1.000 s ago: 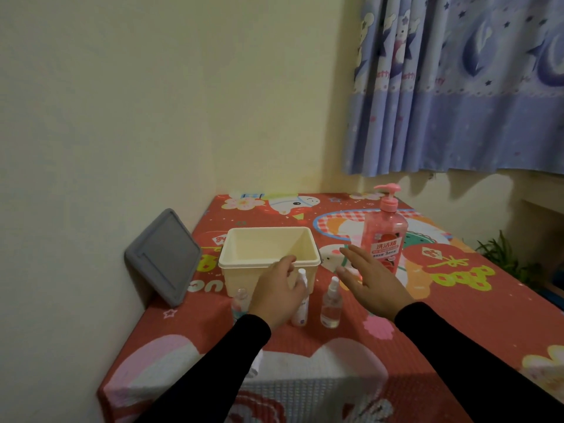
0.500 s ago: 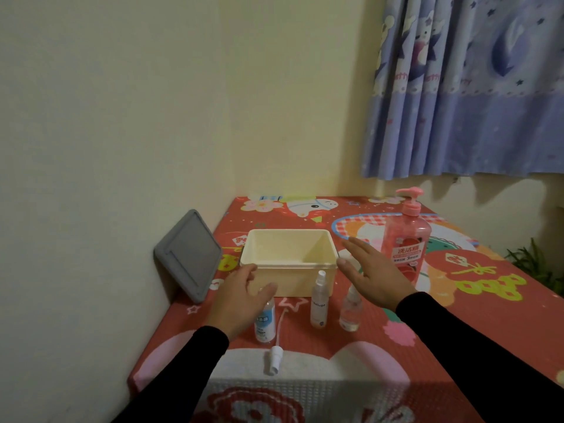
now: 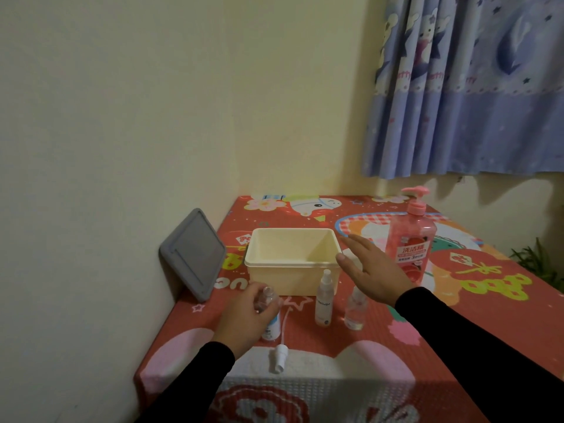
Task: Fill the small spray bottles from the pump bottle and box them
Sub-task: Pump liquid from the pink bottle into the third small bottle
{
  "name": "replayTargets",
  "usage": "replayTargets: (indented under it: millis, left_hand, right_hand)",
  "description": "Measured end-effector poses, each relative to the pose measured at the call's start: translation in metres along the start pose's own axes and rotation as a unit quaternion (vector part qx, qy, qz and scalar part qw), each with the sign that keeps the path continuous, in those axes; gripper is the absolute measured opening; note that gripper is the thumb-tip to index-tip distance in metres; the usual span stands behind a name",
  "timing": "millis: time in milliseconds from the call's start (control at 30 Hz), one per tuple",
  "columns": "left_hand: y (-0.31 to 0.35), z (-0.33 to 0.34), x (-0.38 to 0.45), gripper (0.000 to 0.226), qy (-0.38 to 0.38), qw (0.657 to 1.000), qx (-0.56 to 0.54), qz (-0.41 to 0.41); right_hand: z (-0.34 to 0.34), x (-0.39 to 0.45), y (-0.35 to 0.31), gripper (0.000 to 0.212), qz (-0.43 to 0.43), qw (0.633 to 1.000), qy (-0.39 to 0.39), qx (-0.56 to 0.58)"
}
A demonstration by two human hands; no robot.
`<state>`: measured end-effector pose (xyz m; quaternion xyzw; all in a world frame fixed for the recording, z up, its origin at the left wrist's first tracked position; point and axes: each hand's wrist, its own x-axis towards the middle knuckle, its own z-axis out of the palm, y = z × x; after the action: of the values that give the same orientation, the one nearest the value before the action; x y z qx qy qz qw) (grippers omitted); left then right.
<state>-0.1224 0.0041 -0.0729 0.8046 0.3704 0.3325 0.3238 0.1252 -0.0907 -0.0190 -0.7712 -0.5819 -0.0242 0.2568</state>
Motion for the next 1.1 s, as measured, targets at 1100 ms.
replayTargets:
  millis: [1100]
  left_hand:
    - [0.136,0.058,0.149,0.029,-0.082,0.987,-0.005,0.140]
  right_hand:
    - [-0.116,0.077,0.076,0.058,0.033,0.989,0.142,-0.036]
